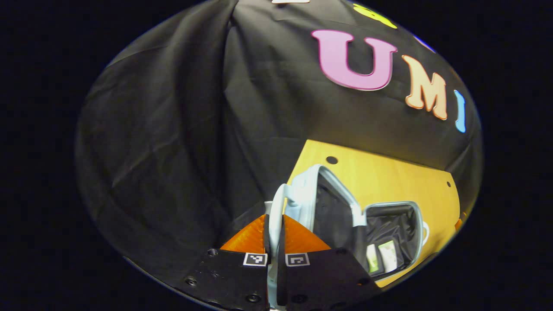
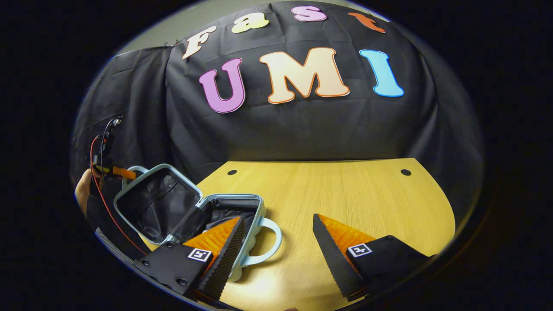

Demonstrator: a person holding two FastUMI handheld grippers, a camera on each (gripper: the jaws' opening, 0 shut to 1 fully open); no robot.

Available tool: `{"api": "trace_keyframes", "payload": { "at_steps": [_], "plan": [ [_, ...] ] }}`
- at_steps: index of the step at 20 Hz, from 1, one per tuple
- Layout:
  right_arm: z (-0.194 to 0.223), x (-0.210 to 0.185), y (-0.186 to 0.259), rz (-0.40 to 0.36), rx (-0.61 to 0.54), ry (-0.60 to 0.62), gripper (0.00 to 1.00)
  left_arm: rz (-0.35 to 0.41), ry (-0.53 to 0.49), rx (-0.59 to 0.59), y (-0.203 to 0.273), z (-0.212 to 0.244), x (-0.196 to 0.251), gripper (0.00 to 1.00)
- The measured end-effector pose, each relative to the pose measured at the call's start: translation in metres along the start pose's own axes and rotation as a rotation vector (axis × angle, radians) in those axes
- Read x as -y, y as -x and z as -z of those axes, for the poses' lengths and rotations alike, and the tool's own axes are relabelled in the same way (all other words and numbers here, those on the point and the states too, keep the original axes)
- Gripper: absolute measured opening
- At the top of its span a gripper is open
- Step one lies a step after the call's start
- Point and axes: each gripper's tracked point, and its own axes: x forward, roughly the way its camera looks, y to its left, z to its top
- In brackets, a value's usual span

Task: First open the suitcase, pack the skin care products into it, and then close the suitcase.

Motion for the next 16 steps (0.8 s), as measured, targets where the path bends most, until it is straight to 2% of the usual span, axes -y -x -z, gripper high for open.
{"api": "trace_keyframes", "payload": {
  "at_steps": [10, 16],
  "plan": [
    [-0.021, 0.051, 0.021, -0.053, 0.025, 0.042, 0.98, 0.051, -0.128, 0.066, 0.059, -0.029, 0.118, 0.0],
    [-0.034, 0.081, 0.044, -0.113, 0.065, 0.053, 0.98, 0.159, -0.118, 0.091, 0.08, -0.026, 0.214, 0.01]
  ]
}}
